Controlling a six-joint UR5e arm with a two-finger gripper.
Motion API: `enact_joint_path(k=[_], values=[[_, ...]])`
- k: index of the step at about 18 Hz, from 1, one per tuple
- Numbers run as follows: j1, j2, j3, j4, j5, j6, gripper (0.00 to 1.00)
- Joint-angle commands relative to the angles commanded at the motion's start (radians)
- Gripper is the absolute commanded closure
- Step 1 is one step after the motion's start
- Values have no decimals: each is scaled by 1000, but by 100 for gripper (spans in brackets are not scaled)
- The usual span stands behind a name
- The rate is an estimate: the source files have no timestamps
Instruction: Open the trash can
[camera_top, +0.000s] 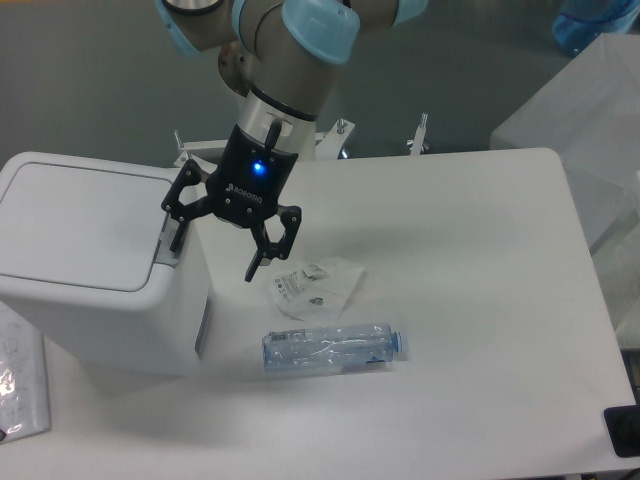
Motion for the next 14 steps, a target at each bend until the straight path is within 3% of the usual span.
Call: enact_joint_path(k=[4,9,14], values=[[2,5,5,0,0,0,0],[18,2,66,-2,3,8,0],[159,-17,104,-2,3,84,0]])
